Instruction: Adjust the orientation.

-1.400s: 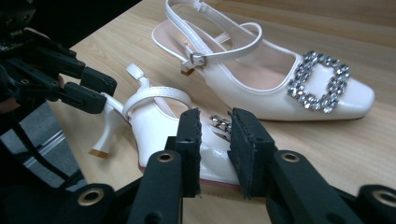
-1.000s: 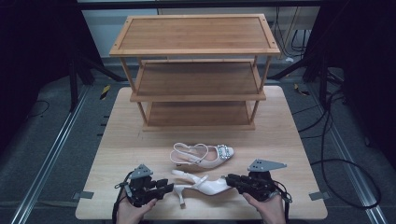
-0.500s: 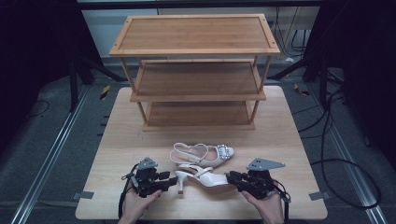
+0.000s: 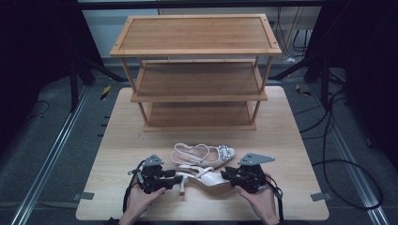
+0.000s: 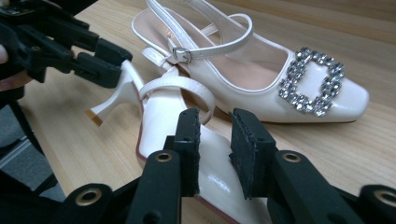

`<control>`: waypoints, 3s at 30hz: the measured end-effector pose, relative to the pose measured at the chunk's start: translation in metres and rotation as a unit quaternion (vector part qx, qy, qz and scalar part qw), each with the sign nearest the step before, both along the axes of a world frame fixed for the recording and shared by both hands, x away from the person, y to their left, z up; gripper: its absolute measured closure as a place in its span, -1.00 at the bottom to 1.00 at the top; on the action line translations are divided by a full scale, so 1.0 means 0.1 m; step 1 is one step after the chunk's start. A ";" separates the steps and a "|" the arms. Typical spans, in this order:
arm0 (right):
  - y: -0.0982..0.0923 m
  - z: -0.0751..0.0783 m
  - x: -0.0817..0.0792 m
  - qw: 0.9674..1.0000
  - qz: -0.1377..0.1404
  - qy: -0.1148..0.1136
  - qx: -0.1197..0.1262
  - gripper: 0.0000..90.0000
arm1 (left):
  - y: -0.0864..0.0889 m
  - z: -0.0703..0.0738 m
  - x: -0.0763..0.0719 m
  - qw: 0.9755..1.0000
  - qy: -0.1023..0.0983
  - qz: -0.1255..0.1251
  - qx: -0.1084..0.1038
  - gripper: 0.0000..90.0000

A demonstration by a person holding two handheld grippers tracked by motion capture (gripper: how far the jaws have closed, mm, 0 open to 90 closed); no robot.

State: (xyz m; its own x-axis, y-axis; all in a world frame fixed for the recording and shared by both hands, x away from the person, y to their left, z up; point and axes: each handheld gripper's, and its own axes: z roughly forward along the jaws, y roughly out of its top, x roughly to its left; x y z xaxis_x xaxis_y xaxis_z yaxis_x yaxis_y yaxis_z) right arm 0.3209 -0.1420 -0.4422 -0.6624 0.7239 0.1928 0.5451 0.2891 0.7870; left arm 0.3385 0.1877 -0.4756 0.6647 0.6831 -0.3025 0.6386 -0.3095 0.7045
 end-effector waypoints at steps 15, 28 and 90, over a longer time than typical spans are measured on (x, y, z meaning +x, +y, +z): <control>-0.13 -0.07 -0.02 0.999 -0.024 0.019 -0.012 0.70 | 0.12 0.09 -0.21 1.000 0.013 0.012 -0.010 0.30; 0.09 -0.05 0.04 1.000 -0.021 -0.003 -0.001 0.79 | 0.12 0.02 -0.02 1.000 0.019 0.021 0.004 0.78; -0.17 -0.15 -0.39 0.996 -0.086 -0.018 -0.021 0.36 | -0.58 0.05 -0.57 0.988 0.010 -0.132 -0.076 0.83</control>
